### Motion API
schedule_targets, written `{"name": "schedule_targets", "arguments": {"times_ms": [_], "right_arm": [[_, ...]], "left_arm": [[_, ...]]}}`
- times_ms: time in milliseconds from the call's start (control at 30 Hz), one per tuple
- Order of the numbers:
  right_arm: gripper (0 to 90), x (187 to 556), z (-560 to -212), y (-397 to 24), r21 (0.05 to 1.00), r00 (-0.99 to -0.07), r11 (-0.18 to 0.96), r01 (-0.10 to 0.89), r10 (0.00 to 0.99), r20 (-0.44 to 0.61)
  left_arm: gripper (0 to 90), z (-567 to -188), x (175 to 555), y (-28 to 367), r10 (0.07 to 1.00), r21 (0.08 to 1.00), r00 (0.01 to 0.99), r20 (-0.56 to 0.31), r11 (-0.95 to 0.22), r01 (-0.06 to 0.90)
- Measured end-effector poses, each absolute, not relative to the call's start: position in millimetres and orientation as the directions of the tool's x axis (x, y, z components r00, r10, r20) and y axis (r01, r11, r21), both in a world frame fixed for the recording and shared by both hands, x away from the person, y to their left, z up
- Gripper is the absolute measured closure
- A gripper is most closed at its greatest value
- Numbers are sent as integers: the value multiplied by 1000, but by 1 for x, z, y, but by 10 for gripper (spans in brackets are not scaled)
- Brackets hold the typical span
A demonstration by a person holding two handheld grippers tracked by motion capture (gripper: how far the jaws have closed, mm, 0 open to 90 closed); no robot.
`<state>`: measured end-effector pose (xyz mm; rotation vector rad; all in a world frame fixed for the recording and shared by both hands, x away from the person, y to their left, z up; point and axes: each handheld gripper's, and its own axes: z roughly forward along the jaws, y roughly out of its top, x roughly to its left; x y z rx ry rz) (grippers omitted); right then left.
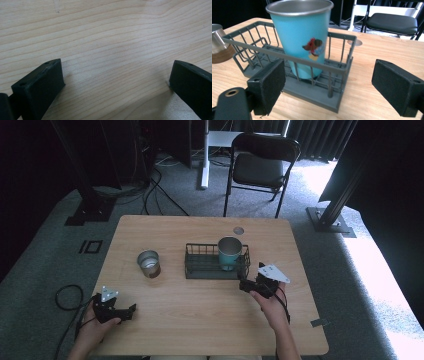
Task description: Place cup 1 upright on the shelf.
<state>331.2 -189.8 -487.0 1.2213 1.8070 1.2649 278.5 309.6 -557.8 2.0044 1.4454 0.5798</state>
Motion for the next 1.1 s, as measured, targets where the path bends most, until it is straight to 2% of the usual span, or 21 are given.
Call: {"name": "schedule_targets", "arguments": {"times_ms": [1100], "right_arm": [[116,298,-537,-247,877,-314,118,465,948,40]], "left_arm": [[3,-558,278,310,946,685,325,6,-241,688]]}}
